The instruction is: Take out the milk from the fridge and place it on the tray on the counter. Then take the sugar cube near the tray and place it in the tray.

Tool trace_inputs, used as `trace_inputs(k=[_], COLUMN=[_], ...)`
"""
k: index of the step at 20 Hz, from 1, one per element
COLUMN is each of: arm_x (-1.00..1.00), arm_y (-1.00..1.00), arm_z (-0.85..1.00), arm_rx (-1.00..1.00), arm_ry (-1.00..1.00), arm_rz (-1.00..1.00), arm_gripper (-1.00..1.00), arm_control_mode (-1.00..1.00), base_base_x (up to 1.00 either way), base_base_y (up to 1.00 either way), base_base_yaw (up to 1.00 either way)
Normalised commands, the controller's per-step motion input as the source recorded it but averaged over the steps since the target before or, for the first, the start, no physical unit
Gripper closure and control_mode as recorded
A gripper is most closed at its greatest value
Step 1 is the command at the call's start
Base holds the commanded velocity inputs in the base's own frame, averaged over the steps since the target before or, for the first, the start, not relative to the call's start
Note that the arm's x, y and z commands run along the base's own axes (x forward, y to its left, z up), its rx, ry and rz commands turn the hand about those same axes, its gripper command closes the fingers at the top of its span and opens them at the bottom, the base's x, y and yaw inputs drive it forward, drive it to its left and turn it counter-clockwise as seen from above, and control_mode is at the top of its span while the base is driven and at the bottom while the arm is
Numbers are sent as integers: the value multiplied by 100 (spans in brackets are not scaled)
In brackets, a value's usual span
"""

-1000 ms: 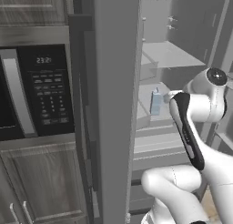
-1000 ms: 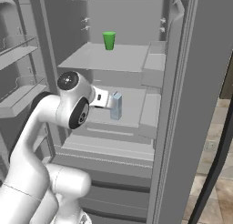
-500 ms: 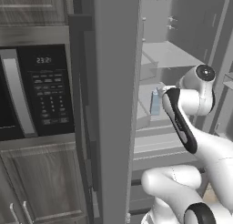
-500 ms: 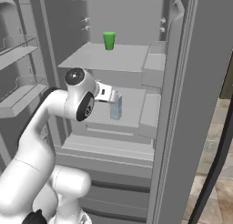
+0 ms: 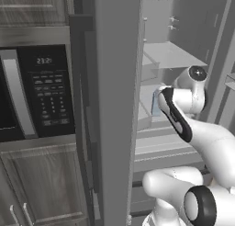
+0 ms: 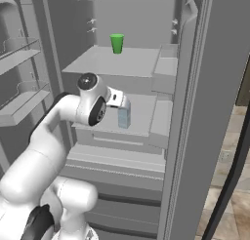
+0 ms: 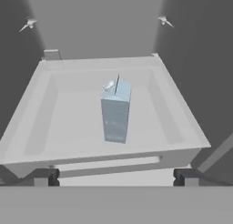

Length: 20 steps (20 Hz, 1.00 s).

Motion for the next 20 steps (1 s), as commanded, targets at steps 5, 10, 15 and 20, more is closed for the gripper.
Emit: trace_inputs(k=[5, 10, 15, 20], arm_x=[33, 30, 22, 27], arm_y=[0, 0, 0, -4], arm_z=[-30, -25, -9, -1], arm_rx=[0, 0, 0, 0], arm_ry=[0, 0, -1, 0], arm_rz=[0, 0, 0, 0], arm_gripper=[-100, -100, -100, -100], arm_control_mode=[-100, -100, -100, -100], base_base_x=[0, 0, 0, 0], base_base_y=[0, 0, 0, 0], base_base_yaw=[0, 0, 0, 0])
